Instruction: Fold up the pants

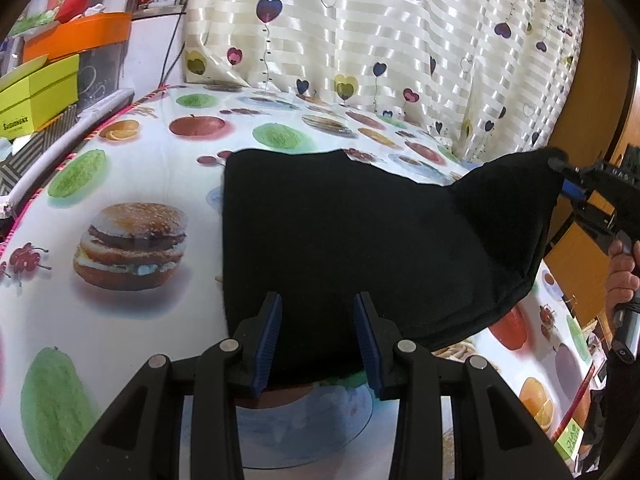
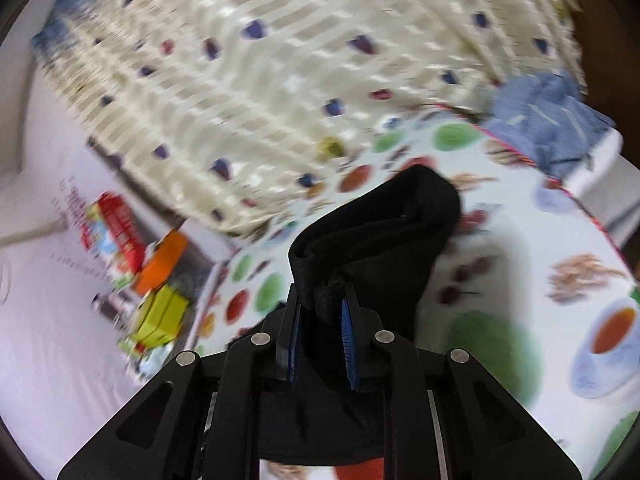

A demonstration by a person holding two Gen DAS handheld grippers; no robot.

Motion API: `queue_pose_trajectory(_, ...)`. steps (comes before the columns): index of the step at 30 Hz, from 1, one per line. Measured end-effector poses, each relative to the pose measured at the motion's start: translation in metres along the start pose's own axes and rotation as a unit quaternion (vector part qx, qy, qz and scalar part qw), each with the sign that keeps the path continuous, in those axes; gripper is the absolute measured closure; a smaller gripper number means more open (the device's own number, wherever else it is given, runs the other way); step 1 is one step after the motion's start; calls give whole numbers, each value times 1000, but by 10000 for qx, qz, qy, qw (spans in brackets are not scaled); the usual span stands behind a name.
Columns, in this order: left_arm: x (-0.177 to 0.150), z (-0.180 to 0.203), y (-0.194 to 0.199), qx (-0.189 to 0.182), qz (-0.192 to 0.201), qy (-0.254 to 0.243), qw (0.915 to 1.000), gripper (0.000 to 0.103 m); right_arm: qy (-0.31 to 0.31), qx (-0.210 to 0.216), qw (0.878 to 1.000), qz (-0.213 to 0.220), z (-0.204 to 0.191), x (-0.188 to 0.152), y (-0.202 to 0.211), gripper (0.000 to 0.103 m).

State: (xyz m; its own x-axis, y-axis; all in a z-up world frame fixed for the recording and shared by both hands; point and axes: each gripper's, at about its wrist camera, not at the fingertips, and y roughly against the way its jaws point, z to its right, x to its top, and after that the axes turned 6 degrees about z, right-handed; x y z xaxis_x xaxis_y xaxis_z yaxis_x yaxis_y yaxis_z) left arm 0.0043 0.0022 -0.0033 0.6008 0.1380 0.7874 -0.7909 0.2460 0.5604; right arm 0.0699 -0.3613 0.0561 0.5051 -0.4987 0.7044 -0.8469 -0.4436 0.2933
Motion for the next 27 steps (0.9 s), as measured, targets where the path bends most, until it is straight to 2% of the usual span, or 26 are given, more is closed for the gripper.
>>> queue_pose_trajectory(6,2,-12,5,132,78,166,9997,63,549,649,9955,-422,-54,-17,-22,85)
queue_pose_trajectory(13,0,-30,10,300,123,376,9988,63,1161,1296,9774,-1202,-114,-57,-60,85)
queue_pose_trajectory(21,-7,-64,22,646,160,773,9948,63,1680,1426,9491,-2252,-141,-124,-111,83)
queue_pose_trajectory(27,-9,-79,31,799,238,949,9920,63,1916,1277,9289,-2902,-141,-166,-136,73)
